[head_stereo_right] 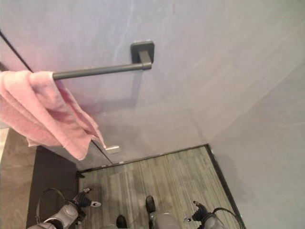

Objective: Put brush and paste in cup on sink, flatten towel.

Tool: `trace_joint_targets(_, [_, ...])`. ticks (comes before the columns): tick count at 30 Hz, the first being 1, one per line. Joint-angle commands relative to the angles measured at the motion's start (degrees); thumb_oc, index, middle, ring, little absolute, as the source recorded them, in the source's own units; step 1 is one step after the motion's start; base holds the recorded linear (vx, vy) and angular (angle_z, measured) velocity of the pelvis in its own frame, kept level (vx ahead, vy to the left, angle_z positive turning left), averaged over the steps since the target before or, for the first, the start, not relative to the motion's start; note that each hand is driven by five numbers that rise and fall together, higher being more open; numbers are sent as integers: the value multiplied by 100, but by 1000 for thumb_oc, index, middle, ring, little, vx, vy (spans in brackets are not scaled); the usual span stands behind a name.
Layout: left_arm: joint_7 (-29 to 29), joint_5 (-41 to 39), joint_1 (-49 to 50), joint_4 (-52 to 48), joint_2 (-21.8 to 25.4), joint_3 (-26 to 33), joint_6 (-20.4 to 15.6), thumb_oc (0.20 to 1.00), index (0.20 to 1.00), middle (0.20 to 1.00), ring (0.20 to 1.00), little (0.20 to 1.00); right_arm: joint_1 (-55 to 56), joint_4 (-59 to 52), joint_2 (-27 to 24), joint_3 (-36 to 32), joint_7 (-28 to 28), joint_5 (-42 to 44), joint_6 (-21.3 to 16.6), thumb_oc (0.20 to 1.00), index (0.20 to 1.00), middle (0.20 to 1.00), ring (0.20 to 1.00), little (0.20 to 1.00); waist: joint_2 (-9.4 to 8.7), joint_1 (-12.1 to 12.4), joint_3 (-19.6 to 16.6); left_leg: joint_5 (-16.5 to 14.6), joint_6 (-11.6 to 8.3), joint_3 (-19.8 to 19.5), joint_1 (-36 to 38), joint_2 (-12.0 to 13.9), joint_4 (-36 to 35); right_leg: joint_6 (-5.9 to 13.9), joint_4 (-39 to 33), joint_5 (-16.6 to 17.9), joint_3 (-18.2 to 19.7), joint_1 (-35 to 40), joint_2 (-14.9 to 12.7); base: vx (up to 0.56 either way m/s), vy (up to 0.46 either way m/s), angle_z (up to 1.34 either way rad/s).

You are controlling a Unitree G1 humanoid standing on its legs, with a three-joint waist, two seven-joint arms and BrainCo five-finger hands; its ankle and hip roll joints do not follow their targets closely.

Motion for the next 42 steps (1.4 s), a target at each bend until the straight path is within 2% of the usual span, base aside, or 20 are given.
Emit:
trace_joint_targets(1, [32,-291,-183,-140,118,79,-91,1000,1000,1000,1000,1000,-53,133,-241,-44,-3,289,-28,1000,1000,1000,1000,1000,-79,35,166,540,-112,-677,-48,-208,548,545,647,-625,245,-76,-26,85,41,5])
trace_joint_targets(2, [39,-296,-194,-153,108,63,-91,1000,1000,1000,1000,1000,2,189,-287,-137,-30,316,-9,1000,1000,1000,1000,1000,-97,15,164,491,-94,-563,-211,-67,338,595,629,-691,197,-2,-186,150,153,33])
trace_joint_targets(3, [67,-289,-248,-153,61,32,-95,1000,1000,1000,1000,1000,67,277,-387,-365,-85,431,23,1000,1000,1000,1000,1000,-112,56,185,866,-143,-391,-903,271,-17,652,564,-714,84,141,-427,127,139,64])
trace_joint_targets(4, [68,-290,-250,-151,57,26,-95,1000,1000,1000,1000,1000,71,276,-390,-370,-84,431,22,1000,1000,1000,1000,1000,-112,38,181,867,-142,-412,-905,258,-22,654,567,-730,63,145,-439,151,136,94])
trace_joint_targets(5, [79,-302,-254,-130,53,21,-98,1000,1000,1000,1000,1000,67,286,-405,-435,-105,508,18,1000,1000,1000,1000,1000,-102,72,189,1033,-170,-507,-1065,339,-183,665,569,-744,48,190,-482,132,103,109])
trace_joint_targets(6, [96,-293,-226,-91,54,43,-101,1000,1000,1000,1000,1000,52,303,-415,-441,-85,555,16,1000,1000,1000,1000,1000,-86,122,214,1143,-165,-678,-1146,337,-282,653,589,-768,58,265,-496,169,166,68])
trace_joint_targets(8, [16,-340,-105,-24,67,127,-102,1000,1000,1000,1000,1000,-14,404,-365,-466,147,735,17,1000,1000,1000,1000,1000,-79,164,197,905,-129,-919,-931,242,-163,675,617,-801,308,365,-498,153,236,-35])
trace_joint_targets(9, [-75,-264,12,46,52,136,-80,1000,1000,1000,1000,1000,28,540,-267,-425,248,709,46,1000,1000,1000,1000,1000,-59,231,47,856,-90,-949,-848,117,-239,740,502,-765,424,396,-618,111,205,-101])
trace_joint_targets(12, [-95,-260,64,46,51,159,-79,1000,1000,1000,1000,1000,27,544,-230,-386,237,636,55,1000,1000,1000,1000,1000,-65,286,-28,817,-60,-912,-804,57,-273,788,374,-714,485,433,-715,57,171,-57])
trace_joint_targets(13, [-68,-320,106,41,56,225,-76,1000,1000,1000,1000,1000,-62,439,-110,-350,176,641,50,1000,1000,1000,1000,1000,-101,347,-105,786,-4,-746,-715,-19,-384,877,199,-606,596,438,-844,12,180,-15])
trace_joint_targets(16, [24,-496,93,74,71,374,-67,1000,1000,1000,1000,1000,-137,229,105,-310,164,798,1,1000,1000,1000,1000,1000,-173,393,-161,824,51,-565,-573,-76,-588,978,87,-491,688,398,-958,-4,159,-44])
trace_joint_targets(24, [126,-527,93,-132,-54,239,-162,1000,1000,1000,1000,1000,-116,57,295,-156,54,806,-63,1000,1000,1000,1000,1000,-199,447,-182,831,44,-569,-445,-102,-716,1007,-91,-406,534,465,-1023,-1,42,1])
trace_joint_targets(30, [9,-493,100,-62,-277,28,-129,1000,1000,1000,1000,1000,-148,268,301,-88,-29,625,7,1000,1000,1000,1000,1000,-180,481,-216,830,-51,-584,-373,-42,-716,986,-335,-304,392,606,-1031,6,-24,11])
trace_joint_targets(39, [-147,83,-108,-364,-387,-728,-171,1000,1000,1000,1000,1000,-287,225,298,168,-63,378,64,1000,1000,1000,1000,1000,-89,431,-288,834,-156,-567,-232,56,-716,956,-527,-233,289,817,-989,11,-38,1])
trace_joint_targets(42, [-329,-43,-161,-508,-468,-809,-151,1000,1000,1000,1000,1000,-371,240,267,184,-30,398,84,1000,1000,1000,1000,1000,-28,440,-271,876,-180,-591,-261,98,-716,942,-502,-231,270,795,-963,-10,-8,0])
